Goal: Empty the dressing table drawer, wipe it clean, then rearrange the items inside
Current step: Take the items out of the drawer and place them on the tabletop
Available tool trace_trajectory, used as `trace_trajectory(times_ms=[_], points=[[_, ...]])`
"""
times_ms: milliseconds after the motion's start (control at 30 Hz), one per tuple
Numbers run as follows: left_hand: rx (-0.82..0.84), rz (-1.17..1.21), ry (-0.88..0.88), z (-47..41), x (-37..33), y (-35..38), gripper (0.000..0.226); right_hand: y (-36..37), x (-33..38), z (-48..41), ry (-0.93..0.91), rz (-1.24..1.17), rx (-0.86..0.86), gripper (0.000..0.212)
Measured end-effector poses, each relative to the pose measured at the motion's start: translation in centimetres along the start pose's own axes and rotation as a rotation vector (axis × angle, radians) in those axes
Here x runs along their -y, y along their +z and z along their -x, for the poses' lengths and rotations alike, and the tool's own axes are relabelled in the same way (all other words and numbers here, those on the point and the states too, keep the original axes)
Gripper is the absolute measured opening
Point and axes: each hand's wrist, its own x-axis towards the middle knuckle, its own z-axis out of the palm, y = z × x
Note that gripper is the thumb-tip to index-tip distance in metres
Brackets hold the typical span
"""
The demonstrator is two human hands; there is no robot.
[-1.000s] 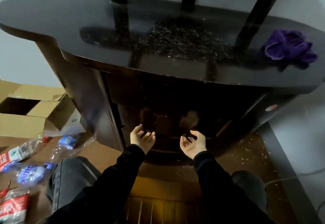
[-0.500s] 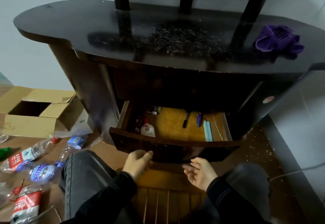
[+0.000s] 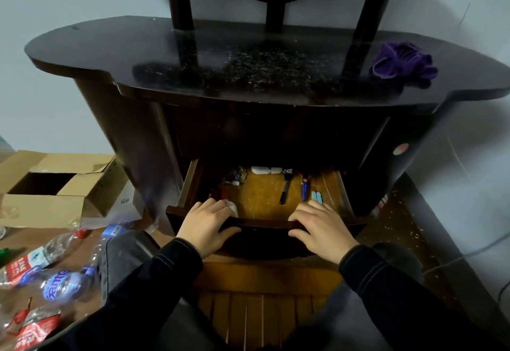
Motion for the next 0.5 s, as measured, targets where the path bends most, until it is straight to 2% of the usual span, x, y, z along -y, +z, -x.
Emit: trace_trajectory(times_ms=[167, 267, 433, 500], points=[[0.043, 0.131, 0.109, 2.9, -0.6, -1.0, 0.025, 0.1, 1.4, 3.8, -0.064, -0.082, -0.043, 0.031], [0.131, 0.266, 0.117, 5.3, -1.6, -1.9, 0.023, -0.2, 2.9, 6.3, -0.077, -0.130, 0.035, 0.032], [0.274, 0.341, 0.125, 8.0, -2.7, -2.9, 0.027, -0.5, 4.5, 9.2, -0.079, -0.169, 0.215, 0.046], [0.316, 0.365, 0.089, 8.6, -2.8, -2.8, 0.031, -0.3, 4.8, 9.6, -0.068, -0.200, 0.260, 0.040]])
